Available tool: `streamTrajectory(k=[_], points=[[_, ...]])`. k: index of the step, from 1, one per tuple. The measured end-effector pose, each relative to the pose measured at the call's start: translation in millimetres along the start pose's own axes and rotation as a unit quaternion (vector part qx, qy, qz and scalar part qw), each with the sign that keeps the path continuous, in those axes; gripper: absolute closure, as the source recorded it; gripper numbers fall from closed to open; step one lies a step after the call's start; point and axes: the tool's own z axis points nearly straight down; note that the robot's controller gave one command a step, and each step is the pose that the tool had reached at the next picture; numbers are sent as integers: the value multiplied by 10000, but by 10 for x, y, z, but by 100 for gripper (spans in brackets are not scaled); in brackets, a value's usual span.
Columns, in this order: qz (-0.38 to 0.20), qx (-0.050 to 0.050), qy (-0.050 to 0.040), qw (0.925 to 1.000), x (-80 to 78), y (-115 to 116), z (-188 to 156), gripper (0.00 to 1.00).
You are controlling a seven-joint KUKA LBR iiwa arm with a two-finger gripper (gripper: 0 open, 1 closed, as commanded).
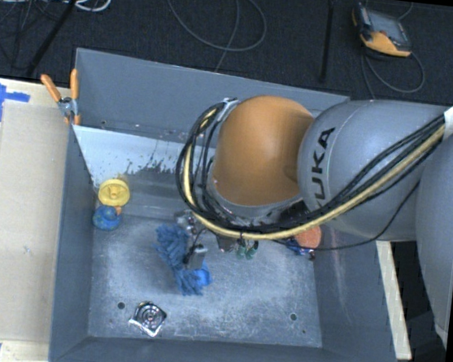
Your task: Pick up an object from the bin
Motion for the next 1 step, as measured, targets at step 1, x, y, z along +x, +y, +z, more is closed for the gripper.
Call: streamTrajectory(k=[1], points=[[4,-1,0,10000,0,-1,0,100]])
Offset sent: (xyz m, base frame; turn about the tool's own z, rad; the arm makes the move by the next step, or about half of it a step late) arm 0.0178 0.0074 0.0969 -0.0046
